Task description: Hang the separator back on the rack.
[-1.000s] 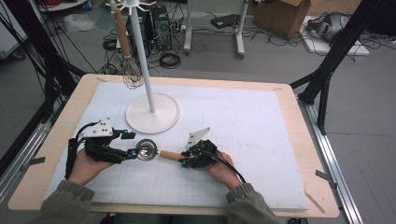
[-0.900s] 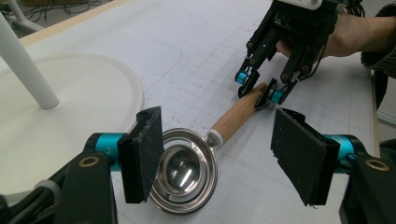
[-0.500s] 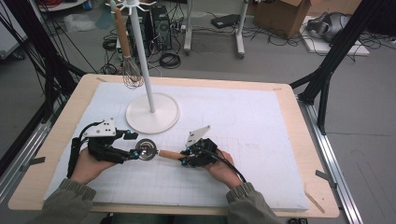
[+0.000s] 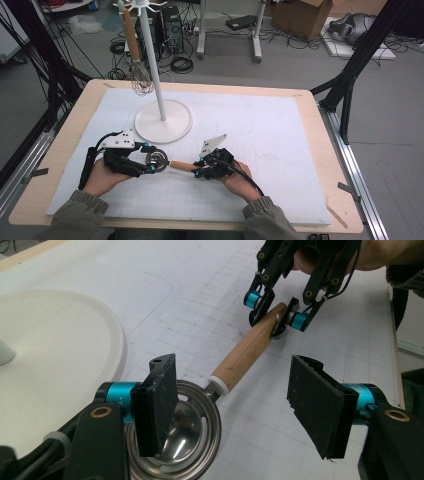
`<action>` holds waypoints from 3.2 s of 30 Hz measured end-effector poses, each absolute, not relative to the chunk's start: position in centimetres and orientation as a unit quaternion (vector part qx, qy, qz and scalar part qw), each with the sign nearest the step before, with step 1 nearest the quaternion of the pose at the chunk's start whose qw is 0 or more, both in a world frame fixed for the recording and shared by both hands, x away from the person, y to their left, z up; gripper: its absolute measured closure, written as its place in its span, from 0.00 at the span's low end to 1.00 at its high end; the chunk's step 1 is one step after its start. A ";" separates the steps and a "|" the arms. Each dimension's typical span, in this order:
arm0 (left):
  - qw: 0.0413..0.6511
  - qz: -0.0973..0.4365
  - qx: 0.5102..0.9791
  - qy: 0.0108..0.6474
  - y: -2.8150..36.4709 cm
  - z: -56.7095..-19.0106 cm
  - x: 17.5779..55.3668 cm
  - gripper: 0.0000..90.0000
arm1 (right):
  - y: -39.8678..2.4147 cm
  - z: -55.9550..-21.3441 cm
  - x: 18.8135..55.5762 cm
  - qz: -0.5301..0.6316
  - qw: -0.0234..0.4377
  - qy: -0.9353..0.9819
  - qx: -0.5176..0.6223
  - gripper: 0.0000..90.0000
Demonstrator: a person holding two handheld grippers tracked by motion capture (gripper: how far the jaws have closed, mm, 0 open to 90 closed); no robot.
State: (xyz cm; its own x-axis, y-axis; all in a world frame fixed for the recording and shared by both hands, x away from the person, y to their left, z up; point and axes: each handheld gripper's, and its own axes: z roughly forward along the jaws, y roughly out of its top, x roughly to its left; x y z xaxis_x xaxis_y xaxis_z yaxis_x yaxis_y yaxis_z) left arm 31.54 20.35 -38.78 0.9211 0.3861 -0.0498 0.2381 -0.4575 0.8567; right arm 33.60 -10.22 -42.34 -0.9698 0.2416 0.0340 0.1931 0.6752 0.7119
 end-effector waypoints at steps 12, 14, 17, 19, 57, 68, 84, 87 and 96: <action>0.482 0.068 0.856 0.176 19.4 -39.1 31.6 0.43 | -9.9 -42.9 33.5 0.366 0.032 0.923 0.120 0.79; 0.481 0.068 0.856 0.175 19.4 -39.1 31.6 0.43 | -9.7 -43.2 33.6 0.362 0.032 0.924 0.121 0.79; 0.482 0.068 0.856 0.177 19.4 -39.1 31.6 0.44 | -9.2 -43.6 33.7 0.361 0.041 0.924 0.122 0.75; 0.481 0.068 0.856 0.175 19.4 -39.1 31.6 0.43 | -8.6 -43.9 33.7 0.359 0.042 0.925 0.115 0.71; 0.440 0.043 0.884 0.151 17.3 -40.7 31.9 0.48 | -7.5 -40.6 33.0 0.385 0.033 0.919 0.078 0.78; 0.420 0.035 0.896 0.141 16.4 -41.2 32.3 0.55 | -6.7 -39.0 32.1 0.381 0.044 0.922 0.055 0.78; 0.436 0.031 0.891 0.120 16.6 -40.3 31.8 0.74 | -6.8 -37.1 32.1 0.426 0.063 0.901 0.058 0.69; 0.436 0.030 0.892 0.118 16.7 -40.2 31.7 0.77 | -7.0 -36.9 32.2 0.434 0.067 0.896 0.071 0.64; 0.447 0.037 0.885 0.127 17.2 -39.8 31.7 0.78 | -8.1 -36.4 32.7 0.458 0.064 0.880 0.106 0.62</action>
